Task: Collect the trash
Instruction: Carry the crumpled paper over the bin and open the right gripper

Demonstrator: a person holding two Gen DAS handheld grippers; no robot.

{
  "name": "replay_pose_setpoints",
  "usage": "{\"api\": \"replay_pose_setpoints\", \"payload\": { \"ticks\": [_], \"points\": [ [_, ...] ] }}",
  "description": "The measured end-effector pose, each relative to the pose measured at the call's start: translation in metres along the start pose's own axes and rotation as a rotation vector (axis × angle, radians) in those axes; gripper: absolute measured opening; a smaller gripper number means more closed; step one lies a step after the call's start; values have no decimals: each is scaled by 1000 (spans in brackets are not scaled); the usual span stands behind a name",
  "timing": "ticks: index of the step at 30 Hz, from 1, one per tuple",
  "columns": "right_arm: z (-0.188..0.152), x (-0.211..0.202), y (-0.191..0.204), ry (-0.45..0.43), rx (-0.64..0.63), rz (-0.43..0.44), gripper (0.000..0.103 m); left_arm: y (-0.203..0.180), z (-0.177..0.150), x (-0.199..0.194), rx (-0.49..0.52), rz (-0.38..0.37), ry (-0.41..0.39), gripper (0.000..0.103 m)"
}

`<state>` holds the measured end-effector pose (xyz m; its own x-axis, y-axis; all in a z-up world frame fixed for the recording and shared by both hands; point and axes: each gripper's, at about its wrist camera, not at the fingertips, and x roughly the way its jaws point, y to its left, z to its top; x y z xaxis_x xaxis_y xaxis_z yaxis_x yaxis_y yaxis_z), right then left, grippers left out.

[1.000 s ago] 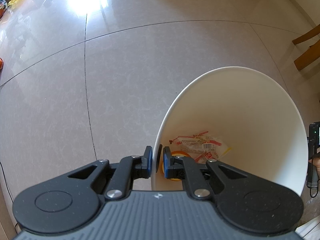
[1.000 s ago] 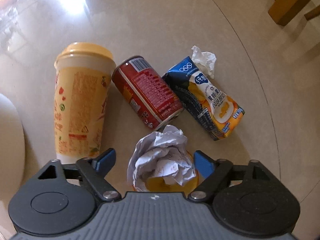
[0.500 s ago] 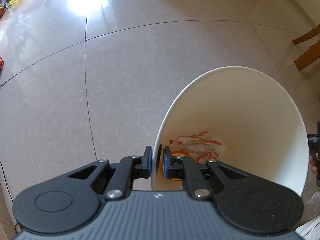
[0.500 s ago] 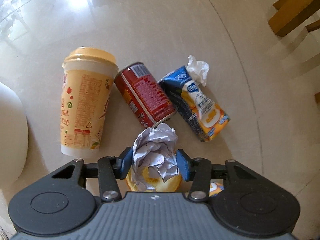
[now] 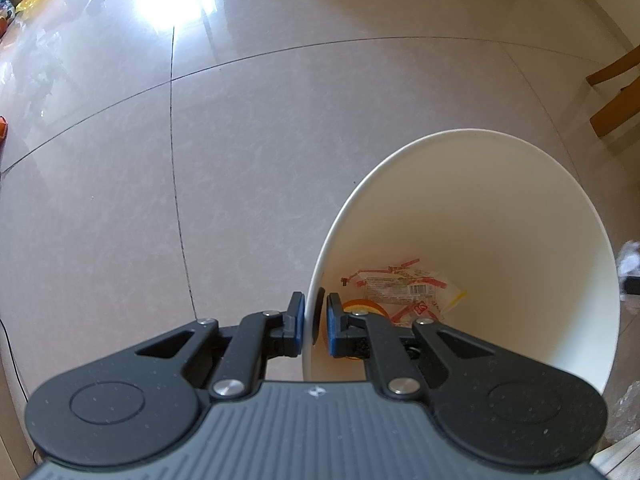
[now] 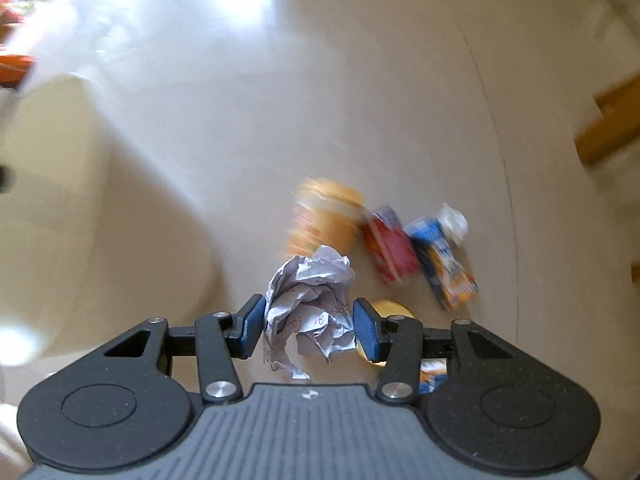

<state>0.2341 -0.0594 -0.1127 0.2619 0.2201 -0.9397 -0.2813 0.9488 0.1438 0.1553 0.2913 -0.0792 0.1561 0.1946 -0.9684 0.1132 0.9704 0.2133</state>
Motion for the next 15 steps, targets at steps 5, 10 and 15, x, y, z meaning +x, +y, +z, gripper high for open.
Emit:
{"api": "replay_pose_setpoints", "payload": {
  "ticks": [5, 10, 15],
  "points": [
    [19, -59, 49, -85, -105, 87, 54, 2, 0, 0, 1, -1, 0, 9],
    [30, -83, 102, -130, -208, 165, 54, 1, 0, 1, 1, 0, 3, 9],
    [33, -83, 141, -122, -274, 221, 54, 0, 0, 2, 7, 4, 1, 9]
  ]
}}
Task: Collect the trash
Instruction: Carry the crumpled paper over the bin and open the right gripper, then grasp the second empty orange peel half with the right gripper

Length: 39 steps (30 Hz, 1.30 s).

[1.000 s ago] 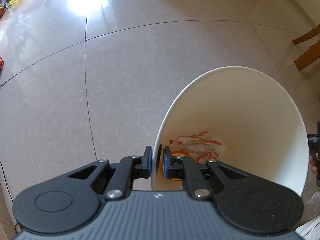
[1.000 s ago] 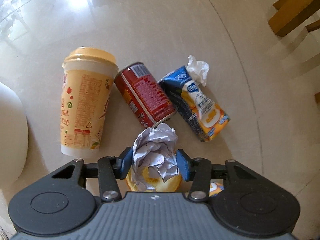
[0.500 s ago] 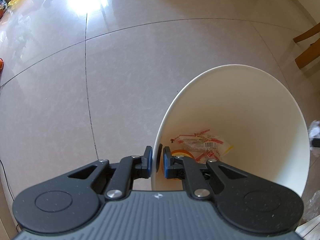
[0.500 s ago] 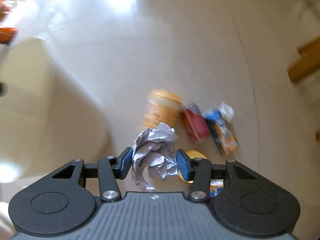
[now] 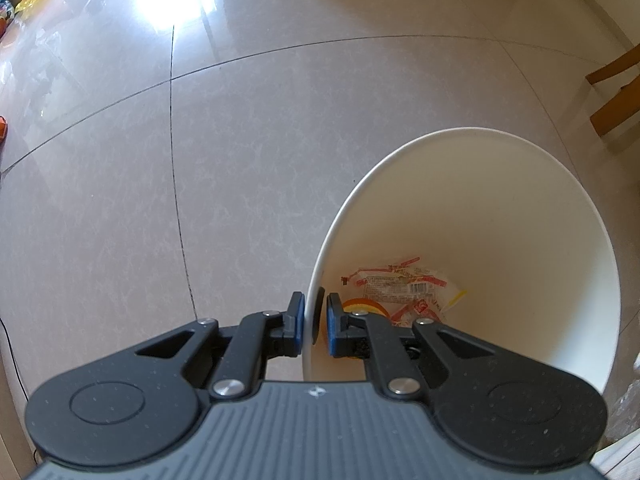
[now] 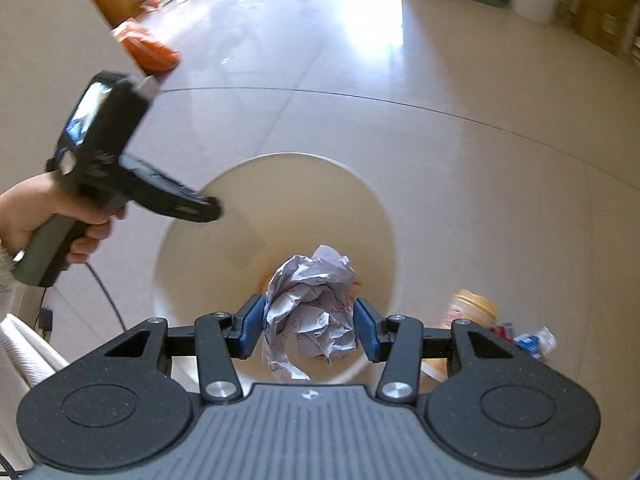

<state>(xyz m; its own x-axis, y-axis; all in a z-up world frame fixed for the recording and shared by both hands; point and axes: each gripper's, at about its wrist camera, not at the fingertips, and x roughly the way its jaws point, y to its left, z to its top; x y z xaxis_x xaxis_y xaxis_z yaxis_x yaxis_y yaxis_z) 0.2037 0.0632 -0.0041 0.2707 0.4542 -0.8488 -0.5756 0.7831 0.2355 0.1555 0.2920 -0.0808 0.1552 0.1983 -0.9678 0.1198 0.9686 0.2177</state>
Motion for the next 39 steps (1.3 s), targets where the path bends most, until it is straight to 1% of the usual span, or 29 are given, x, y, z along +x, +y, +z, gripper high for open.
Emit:
{"api": "replay_pose_setpoints", "payload": {
  "ticks": [1, 3, 4, 6, 7, 8, 10, 12, 14, 17, 22, 26, 28, 31, 39],
  "points": [
    [2, 3, 5, -1, -6, 7, 54, -1, 0, 0, 3, 1, 0, 9],
    [4, 7, 9, 2, -13, 14, 59, -2, 0, 0, 5, 3, 0, 9],
    [6, 9, 12, 2, -13, 14, 64, -2, 0, 0, 7, 5, 0, 9],
    [5, 9, 15, -5, -17, 21, 65, -4, -1, 1, 11, 7, -2, 9],
    [5, 9, 15, -5, -19, 20, 68, -4, -1, 1, 12, 7, -2, 9],
    [5, 9, 14, -4, -16, 17, 74, -4, -2, 1, 11, 7, -2, 9],
    [5, 4, 13, -10, -4, 21, 77, -4, -2, 1, 9, 7, -2, 9],
    [5, 0, 11, -14, 0, 19, 78, -5, -2, 1, 10, 8, -2, 9],
    [4, -2, 9, -23, 2, 5, 80, -5, -2, 1, 9, 8, -2, 9],
    [1, -6, 1, -35, 15, -9, 82, -5, -2, 1, 9, 8, -2, 9],
    [-12, -12, -25, -45, 64, -58, 83, -5, -2, 1, 8, 7, -2, 9],
    [-32, -12, -53, -68, 151, -99, 98, -5, -2, 1, 6, 8, -1, 9],
    [-44, -9, -68, -85, 199, -118, 103, -5, -2, 0, 2, 5, -1, 9],
    [-62, 2, -90, -82, 269, -140, 103, -3, -1, 0, -3, 1, 0, 9],
    [-101, 48, -138, -14, 394, -219, 103, 0, -1, 0, -11, -6, 0, 9]
  ]
}}
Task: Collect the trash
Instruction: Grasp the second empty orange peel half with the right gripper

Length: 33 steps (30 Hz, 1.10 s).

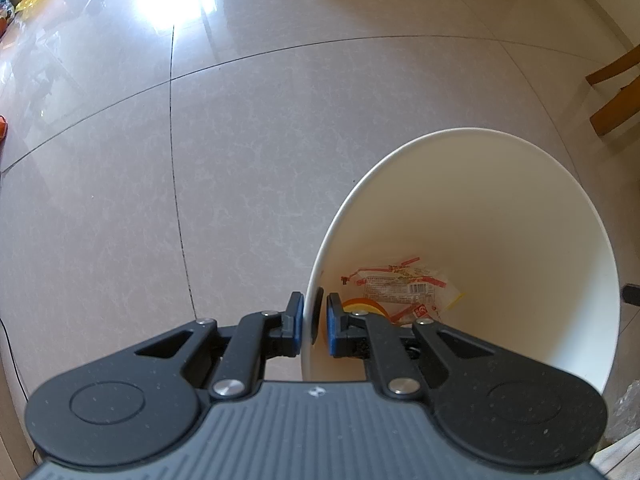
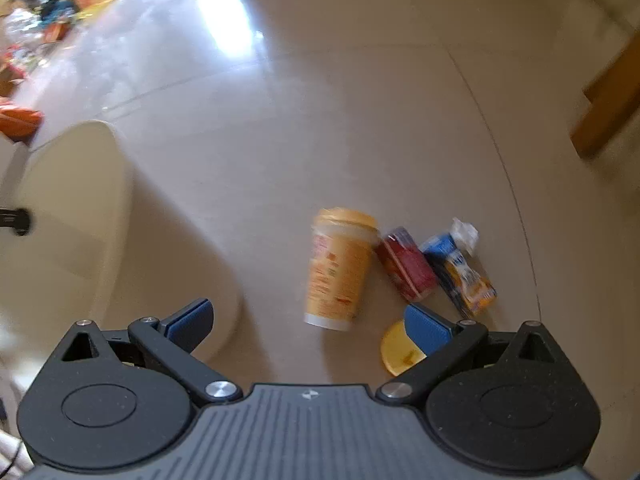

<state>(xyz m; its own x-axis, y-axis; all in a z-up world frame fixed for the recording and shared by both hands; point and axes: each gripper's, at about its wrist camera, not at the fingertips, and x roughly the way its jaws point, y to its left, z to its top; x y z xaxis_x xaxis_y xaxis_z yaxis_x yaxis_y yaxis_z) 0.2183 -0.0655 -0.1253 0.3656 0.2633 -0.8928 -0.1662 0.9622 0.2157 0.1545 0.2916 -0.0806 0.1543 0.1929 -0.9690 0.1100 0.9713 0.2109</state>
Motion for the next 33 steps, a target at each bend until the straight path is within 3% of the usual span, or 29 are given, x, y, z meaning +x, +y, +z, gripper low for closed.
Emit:
{"api": "replay_pose_setpoints", "payload": {
  "ticks": [16, 30, 33],
  "points": [
    [-29, 118, -75, 161, 145, -91, 103, -3, 0, 1, 12, 7, 4, 9],
    [-46, 185, -89, 238, 134, -160, 103, -2, 0, 2, 2, 8, 5, 9],
    [-51, 194, -89, 254, 119, -171, 98, -1, 1, 2, -3, 2, 5, 9]
  ]
}}
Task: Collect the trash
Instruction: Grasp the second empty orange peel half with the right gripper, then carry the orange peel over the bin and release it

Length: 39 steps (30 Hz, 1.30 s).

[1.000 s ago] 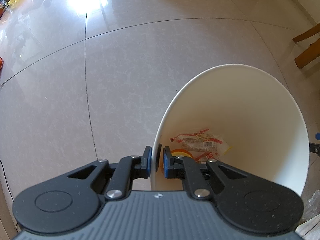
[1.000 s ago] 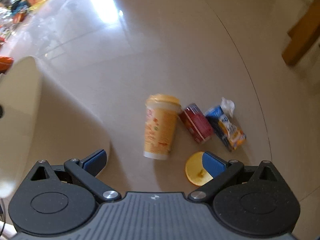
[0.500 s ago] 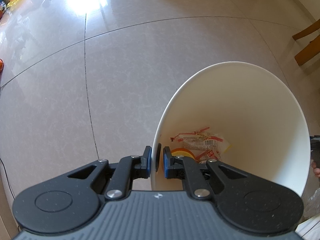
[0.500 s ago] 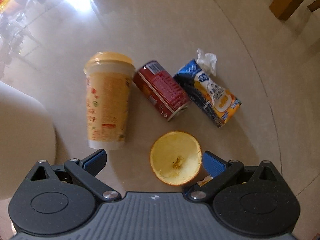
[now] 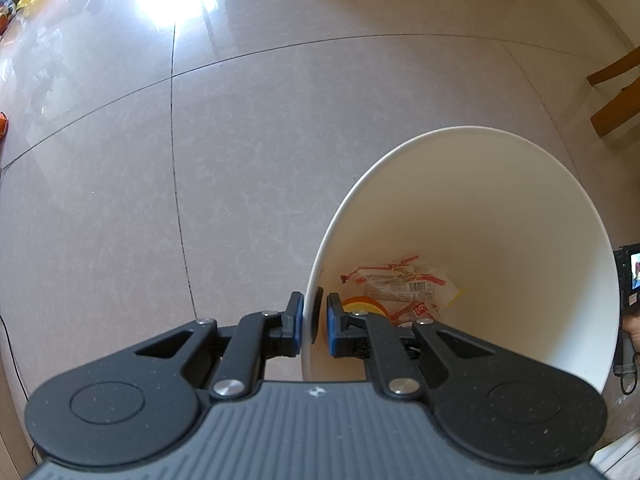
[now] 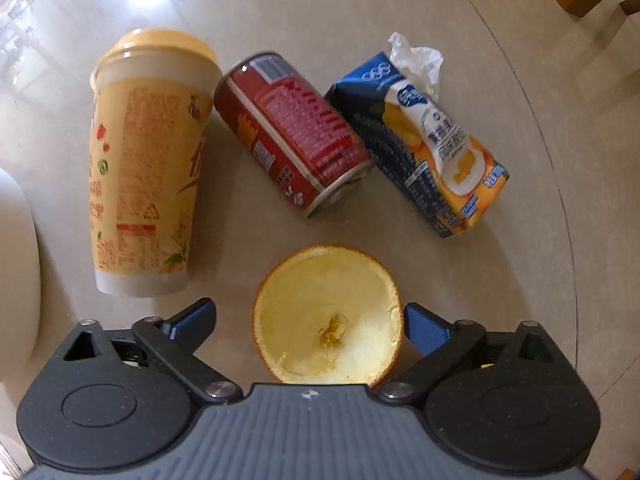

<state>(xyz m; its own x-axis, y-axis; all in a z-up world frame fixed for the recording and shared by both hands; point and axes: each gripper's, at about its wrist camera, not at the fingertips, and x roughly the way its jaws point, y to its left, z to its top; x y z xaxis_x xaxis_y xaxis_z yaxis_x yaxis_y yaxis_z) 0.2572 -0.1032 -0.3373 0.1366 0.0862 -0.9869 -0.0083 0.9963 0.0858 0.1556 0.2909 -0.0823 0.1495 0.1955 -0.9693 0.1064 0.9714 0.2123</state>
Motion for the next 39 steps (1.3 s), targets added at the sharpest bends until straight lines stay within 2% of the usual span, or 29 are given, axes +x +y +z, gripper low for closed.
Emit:
{"api": "replay_pose_setpoints", "payload": {
  "ticks": [4, 7, 11, 15, 18, 21, 27, 31, 36, 39],
  "points": [
    [-4, 7, 4, 18, -28, -33, 80, 0, 0, 0, -1, 0, 0, 9],
    [-5, 7, 4, 26, -20, -35, 75, 0, 0, 0, -1, 1, 0, 9],
    [-4, 0, 6, 47, -25, -66, 73, -2, 0, 0, 6, 10, -2, 9],
    [3, -26, 12, 73, -2, -64, 73, -6, -1, 0, 18, 19, -5, 9],
    [3, -52, 25, 71, -54, -102, 73, -6, -1, -1, 8, 12, -6, 9],
    [6, -89, 40, 43, -112, -101, 73, -4, -2, -1, 8, 11, -9, 9],
    [6, -182, 70, -46, -175, -5, 73, -4, -4, -3, 4, 9, -14, 9],
    [5, -247, 104, -118, -251, 79, 73, -3, -3, -3, 7, 8, -13, 9],
    [4, -304, 148, -194, -352, 166, 73, -4, -2, -4, 11, 8, -10, 9],
    [2, -319, 169, -211, -396, 201, 73, -2, -1, -3, 6, 3, -9, 9]
  ]
}}
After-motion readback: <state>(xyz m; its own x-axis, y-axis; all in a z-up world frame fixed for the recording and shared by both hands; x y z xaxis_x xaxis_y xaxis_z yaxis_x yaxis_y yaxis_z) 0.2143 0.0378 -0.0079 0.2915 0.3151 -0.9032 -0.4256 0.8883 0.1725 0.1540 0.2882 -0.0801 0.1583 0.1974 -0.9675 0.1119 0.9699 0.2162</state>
